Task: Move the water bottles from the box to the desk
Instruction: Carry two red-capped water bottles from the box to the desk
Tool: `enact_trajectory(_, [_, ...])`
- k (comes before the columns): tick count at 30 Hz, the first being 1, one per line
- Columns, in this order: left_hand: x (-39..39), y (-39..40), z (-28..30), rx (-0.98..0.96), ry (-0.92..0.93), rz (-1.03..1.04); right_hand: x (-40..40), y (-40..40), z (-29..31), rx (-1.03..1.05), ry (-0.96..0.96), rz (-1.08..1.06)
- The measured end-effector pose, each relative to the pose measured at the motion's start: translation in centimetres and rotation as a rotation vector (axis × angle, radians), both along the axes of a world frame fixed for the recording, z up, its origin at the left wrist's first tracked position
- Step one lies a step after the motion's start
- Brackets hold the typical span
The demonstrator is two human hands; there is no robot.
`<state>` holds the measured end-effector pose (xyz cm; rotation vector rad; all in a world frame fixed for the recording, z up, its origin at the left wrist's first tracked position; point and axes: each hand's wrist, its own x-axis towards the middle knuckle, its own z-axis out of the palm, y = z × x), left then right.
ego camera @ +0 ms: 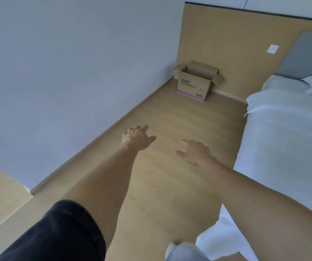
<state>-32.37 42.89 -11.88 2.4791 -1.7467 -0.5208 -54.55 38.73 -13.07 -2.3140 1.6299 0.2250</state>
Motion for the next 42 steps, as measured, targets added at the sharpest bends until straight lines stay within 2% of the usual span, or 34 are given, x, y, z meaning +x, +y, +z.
enact_trajectory(8, [-0.4, -13.7, -1.6, 0.012, -0.105, -0.201, 1.1, -12.5, -2.1, 0.03, -0.013, -0.134])
enact_trajectory(16, [2.9, -29.5, 0.2, 0.021, -0.15, -0.162, 2.7, -29.1, -1.9, 0.095, -0.086, -0.171])
enact_trajectory(28, [6.1, -49.8, -1.5, 0.0, -0.077, -0.18, 6.5, -48.5, -2.1, 0.117, -0.054, -0.191])
enact_trajectory(35, [10.5, -66.1, -4.1, -0.004, -0.013, -0.224, 9.7, -62.0, -2.3, 0.097, -0.044, -0.288])
enact_trajectory(42, [13.3, -81.8, -3.1, 0.023, 0.03, -0.323, 12.2, -74.4, -0.3, 0.094, -0.041, -0.414])
